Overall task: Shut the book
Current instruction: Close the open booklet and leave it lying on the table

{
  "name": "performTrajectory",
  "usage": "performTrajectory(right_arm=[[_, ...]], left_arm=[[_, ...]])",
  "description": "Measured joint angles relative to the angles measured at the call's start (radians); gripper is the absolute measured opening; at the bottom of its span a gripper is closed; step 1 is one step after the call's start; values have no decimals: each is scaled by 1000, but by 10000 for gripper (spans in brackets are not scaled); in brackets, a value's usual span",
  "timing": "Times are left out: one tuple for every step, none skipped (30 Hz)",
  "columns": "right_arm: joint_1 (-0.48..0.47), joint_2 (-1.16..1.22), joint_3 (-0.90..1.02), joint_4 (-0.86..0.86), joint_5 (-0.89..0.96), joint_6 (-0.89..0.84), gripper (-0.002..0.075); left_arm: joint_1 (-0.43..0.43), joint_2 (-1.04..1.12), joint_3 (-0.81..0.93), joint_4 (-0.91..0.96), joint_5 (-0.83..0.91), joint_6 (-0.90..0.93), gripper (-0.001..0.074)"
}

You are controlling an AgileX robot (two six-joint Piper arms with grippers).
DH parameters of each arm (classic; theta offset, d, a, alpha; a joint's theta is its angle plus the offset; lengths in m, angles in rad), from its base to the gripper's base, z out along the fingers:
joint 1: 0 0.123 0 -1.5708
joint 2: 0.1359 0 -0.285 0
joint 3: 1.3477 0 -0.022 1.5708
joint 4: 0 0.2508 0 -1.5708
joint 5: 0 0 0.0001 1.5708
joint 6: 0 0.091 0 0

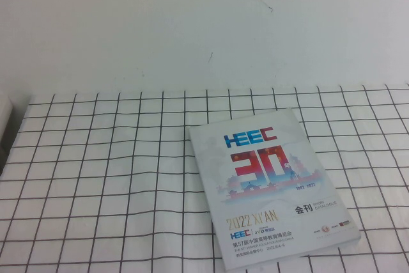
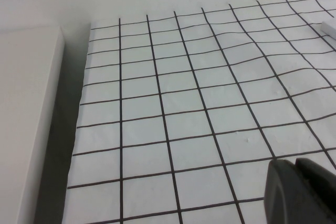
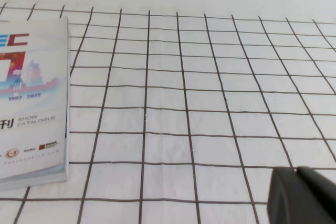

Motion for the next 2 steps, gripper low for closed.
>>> performTrajectory(right_arm=[[0, 0, 0, 0, 0, 0, -3], [0, 0, 0, 0, 0, 0, -3]], left_arm=[[0, 0, 0, 0, 0, 0, -3], [0, 0, 0, 0, 0, 0, -3]])
